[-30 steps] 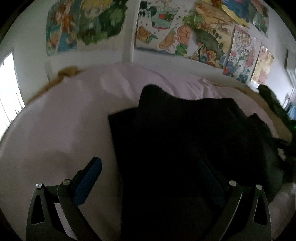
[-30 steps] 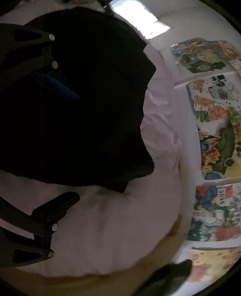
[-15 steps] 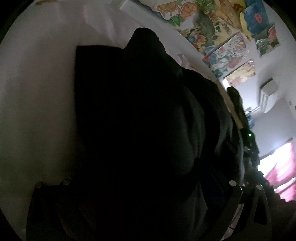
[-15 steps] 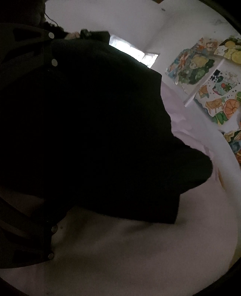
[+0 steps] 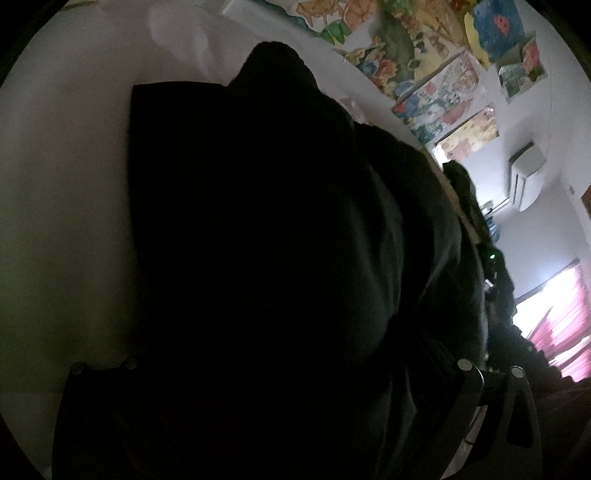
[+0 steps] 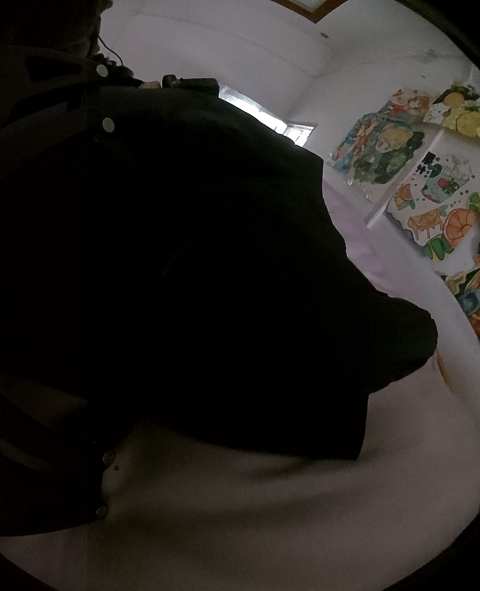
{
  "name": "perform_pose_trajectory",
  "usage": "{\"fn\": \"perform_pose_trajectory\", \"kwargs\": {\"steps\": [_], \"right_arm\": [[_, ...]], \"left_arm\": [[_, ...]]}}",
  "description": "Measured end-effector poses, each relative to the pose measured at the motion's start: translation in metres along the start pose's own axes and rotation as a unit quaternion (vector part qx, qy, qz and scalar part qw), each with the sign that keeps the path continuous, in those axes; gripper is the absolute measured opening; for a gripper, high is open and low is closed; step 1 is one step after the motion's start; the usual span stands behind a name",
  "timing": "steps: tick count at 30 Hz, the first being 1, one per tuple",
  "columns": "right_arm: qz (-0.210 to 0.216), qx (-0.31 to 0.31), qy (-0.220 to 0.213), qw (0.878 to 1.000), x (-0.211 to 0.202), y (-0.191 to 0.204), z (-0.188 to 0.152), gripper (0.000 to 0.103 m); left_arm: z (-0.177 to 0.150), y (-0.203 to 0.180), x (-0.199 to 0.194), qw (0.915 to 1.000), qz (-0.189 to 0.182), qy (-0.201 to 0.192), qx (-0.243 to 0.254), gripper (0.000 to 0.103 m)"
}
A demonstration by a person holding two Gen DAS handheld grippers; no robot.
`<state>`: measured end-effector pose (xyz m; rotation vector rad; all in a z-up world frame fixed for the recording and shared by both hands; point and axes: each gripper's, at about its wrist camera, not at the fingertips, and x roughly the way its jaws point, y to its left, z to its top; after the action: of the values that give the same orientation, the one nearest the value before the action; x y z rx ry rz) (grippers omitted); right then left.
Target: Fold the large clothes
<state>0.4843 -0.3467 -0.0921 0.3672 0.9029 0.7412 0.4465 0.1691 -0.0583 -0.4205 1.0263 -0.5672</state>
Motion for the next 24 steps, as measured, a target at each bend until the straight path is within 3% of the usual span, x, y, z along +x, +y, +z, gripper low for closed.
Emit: {"fn": "perform_pose_trajectory", "kwargs": {"steps": [8,16,24], "right_arm": [[-0.017,-0.015,-0.002,1.000,0.002,0.003,-0.003,0.103],[-0.018,-0.023,-0.001,1.000,0.002,0.003,-0.003,0.103],[-0.001,-0.007,-0.011,1.000,-0.001,0.003,-0.003,0.087]], "left_arm": [[-0.010,-0.020,0.009,0.9969,0.059,0.033,0.040,0.102],[-0.017,-0.029,0.010,0.9951,0.077,0.027,0.056,0.097],[-0.019,-0.037,0.012,0.9935,0.088,0.025,0.069,0.093]]}}
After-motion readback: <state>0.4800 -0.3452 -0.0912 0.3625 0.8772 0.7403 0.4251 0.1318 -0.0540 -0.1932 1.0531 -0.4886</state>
